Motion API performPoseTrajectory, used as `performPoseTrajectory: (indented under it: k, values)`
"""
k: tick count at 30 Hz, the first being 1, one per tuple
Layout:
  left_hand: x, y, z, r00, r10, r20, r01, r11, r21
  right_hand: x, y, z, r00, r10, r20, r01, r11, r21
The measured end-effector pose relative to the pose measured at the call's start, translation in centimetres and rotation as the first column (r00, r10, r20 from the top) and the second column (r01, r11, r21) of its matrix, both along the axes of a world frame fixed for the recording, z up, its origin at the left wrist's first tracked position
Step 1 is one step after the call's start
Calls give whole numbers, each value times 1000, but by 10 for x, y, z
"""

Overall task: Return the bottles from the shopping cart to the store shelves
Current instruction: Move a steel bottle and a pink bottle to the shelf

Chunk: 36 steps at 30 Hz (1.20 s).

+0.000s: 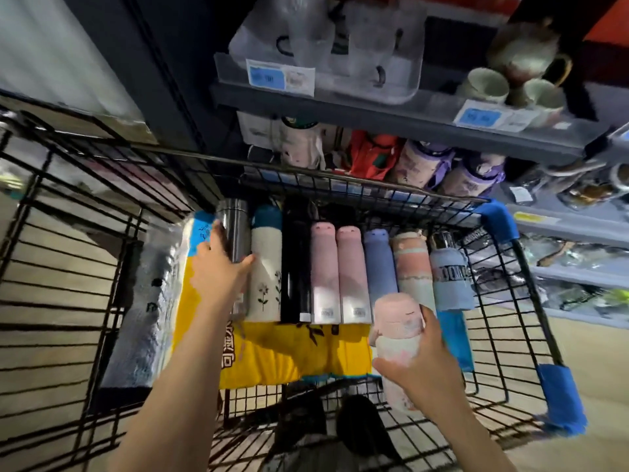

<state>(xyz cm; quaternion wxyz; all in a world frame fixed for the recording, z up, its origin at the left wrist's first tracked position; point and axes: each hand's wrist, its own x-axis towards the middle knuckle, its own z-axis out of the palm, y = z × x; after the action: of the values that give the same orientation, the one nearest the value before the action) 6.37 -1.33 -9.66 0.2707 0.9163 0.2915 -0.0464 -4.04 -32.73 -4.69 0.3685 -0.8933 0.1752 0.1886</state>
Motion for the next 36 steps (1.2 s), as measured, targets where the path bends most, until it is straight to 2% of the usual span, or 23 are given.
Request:
performPoseTrajectory:
  k: [4, 8, 11, 17, 20, 25, 31, 36]
  values:
    - [-3, 2, 0, 997, 25, 67, -19, 996, -92, -1, 11, 6, 999, -20, 33, 21, 1000, -21]
    - [-20, 2, -1, 980, 92, 178, -40, 960, -277, -3, 9, 12, 996, -72, 56, 73, 997, -17]
    - [-42, -14, 13, 961, 120, 250, -35, 947, -319, -7, 1, 17, 989, -114, 93, 113, 994, 14]
    - [-77, -56, 40, 931, 46, 362, 147, 861, -487, -19, -23, 46, 932, -255, 256, 226, 964, 137]
    - [-89, -106, 68, 901, -27, 434, 276, 806, -524, -31, -48, 64, 880, -320, 351, 269, 945, 186]
    - [-114, -205, 115, 803, -177, 569, 491, 737, -464, -68, -120, 92, 760, -460, 460, 382, 888, 257]
    - [-164, -349, 140, 729, -258, 634, 613, 657, -439, -127, -247, 101, 640, -543, 544, 417, 840, 347]
    - [-198, -465, 161, 633, -324, 703, 738, 527, -422, -179, -351, 117, 479, -642, 598, 473, 763, 440]
